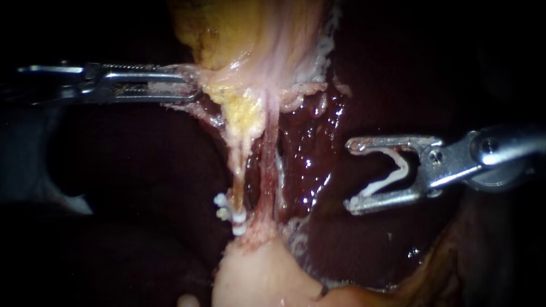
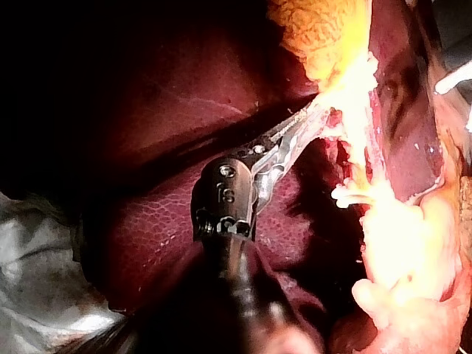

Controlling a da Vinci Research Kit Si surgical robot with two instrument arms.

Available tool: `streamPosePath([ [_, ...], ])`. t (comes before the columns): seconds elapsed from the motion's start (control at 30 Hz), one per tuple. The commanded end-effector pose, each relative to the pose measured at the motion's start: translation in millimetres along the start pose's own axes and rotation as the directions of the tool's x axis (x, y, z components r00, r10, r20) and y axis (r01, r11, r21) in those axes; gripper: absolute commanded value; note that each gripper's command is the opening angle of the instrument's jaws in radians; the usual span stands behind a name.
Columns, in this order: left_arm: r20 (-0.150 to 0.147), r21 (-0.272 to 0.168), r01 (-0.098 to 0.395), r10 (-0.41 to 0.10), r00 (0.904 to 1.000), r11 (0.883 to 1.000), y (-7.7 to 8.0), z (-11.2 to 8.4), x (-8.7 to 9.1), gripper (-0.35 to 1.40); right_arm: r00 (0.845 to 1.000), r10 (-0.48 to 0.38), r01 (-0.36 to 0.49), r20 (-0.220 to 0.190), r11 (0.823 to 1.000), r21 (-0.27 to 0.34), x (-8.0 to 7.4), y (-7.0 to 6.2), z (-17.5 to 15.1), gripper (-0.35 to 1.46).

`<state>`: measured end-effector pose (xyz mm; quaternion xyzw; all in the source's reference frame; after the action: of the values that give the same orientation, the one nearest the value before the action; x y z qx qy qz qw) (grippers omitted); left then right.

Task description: Clipping third clip left tube

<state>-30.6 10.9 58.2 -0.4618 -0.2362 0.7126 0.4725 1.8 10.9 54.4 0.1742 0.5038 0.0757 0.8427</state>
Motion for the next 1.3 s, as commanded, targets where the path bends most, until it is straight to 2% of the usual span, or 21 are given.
streamPosePath([
  [0.03, 0.001, -0.002, 0.0, 0.0, 1.0, 1.0, 0.0, -0.2, 0.2, -0.35, 1.0, 0.001, -0.001, 0.0, 1.0, 0.0, 0.0, 0.0, 0.0, 0.5],
  [0.13, 0.004, -0.005, 0.007, -0.007, 1.0, 1.0, 0.4, -1.5, 1.3, -0.35, 1.0, 0.001, -0.001, 0.0, 1.0, -0.001, 0.0, 0.1, 0.0, 0.5],
  [0.33, -0.041, -0.001, 0.036, -0.036, 0.9985, 0.999, 1.3, -6.5, 5.3, -0.35, 1.0, 0.001, -0.001, 0.0, 1.0, 0.0, -0.1, 0.1, 0.0, 0.5],
  [0.4, -0.052, 0.006, 0.037, -0.037, 0.998, 0.999, 1.6, -8.2, 6.0, -0.35, 1.0, 0.001, -0.001, -0.001, 1.0, 0.002, -0.1, 0.1, 0.0, 0.5],
  [0.5, -0.06, 0.011, 0.041, -0.041, 0.9974, 0.999, 1.5, -9.4, 6.2, -0.35, 1.0, 0.001, 0.0, -0.005, 1.0, 0.013, 0.1, 0.0, 0.1, 0.5],
  [0.73, -0.064, 0.017, 0.041, -0.039, 0.9972, 0.999, 1.5, -8.8, 5.8, -0.35, 1.0, -0.005, 0.006, -0.023, 0.999, 0.046, 1.4, -0.6, 2.4, 0.5],
  [0.97, -0.066, 0.021, 0.04, -0.039, 0.9971, 0.999, 1.7, -8.4, 5.6, -0.35, 0.996, 0.065, -0.06, -0.067, 0.996, 0.073, 2.9, -1.1, 6.6, 0.5],
  [1.1, -0.066, 0.02, 0.04, -0.039, 0.9971, 0.999, 1.8, -8.3, 5.6, -0.35, 0.993, 0.077, -0.071, -0.088, 0.995, 0.073, 3.6, -0.7, 9.2, 0.5],
  [1.3, -0.064, 0.016, 0.039, -0.038, 0.9972, 0.999, 1.9, -8.1, 5.4, -0.35, 0.992, 0.087, -0.08, -0.094, 0.994, 0.072, 4.2, 1.0, 13.1, 0.49],
])
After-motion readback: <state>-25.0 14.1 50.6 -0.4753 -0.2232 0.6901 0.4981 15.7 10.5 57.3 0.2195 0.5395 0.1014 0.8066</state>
